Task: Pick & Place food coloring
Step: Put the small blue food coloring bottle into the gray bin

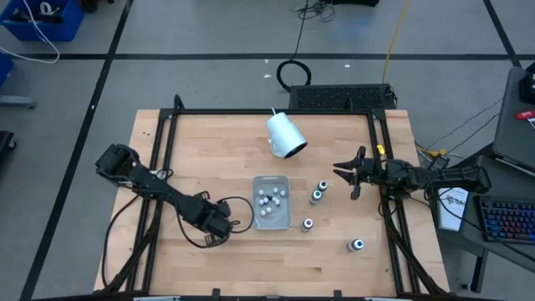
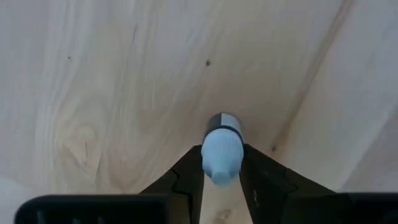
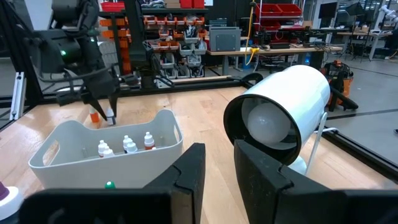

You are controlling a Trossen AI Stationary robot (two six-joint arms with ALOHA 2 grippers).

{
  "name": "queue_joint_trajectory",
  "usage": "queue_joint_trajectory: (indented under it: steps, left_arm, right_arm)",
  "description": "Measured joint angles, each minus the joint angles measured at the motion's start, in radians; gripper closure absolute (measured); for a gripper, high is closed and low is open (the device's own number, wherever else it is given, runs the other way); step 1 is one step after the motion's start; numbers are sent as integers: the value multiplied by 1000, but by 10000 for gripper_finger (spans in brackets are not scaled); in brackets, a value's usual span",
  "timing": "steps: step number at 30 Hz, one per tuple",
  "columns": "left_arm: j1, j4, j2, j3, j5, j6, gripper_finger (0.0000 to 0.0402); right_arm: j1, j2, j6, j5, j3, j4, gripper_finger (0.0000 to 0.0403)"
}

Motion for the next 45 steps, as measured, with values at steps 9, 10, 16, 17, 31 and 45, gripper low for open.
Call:
queue_joint_trajectory:
  steps: [9, 10, 16, 17, 31, 45]
  left_arm:
    - [1, 103, 1, -20, 0, 34, 322]
    - [1, 107, 1, -20, 0, 39, 323]
    - [1, 105, 1, -20, -1, 37, 320]
    - [2, 105, 1, -20, -1, 37, 316]
    - [20, 26, 1, 27, -27, 65, 231]
    - [20, 29, 1, 27, -26, 75, 232]
  right_arm:
    - [0, 0, 0, 0, 0, 0, 325]
    - [0, 0, 0, 0, 0, 0, 325]
    - [0, 0, 0, 0, 0, 0, 325]
    - [0, 0, 0, 0, 0, 0, 325]
    - [0, 0, 0, 0, 0, 0, 325]
    - [0, 0, 0, 0, 0, 0, 325]
